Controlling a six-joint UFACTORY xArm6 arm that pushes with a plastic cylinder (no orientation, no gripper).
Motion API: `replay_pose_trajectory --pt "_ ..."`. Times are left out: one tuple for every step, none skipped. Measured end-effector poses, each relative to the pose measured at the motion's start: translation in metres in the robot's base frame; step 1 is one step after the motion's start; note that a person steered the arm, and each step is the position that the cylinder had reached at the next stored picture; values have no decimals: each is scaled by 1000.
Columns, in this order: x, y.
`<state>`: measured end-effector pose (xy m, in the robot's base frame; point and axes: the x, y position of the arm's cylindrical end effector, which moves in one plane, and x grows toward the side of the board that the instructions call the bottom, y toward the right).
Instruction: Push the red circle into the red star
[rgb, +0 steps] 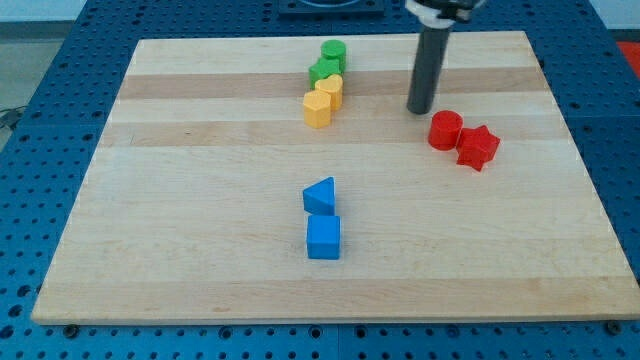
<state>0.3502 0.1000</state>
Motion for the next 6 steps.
replay_pose_trajectory --pt "28 -15" --pt "37 -12" --pt "38 5" --pt "40 19" --pt "43 24" --pt "44 25"
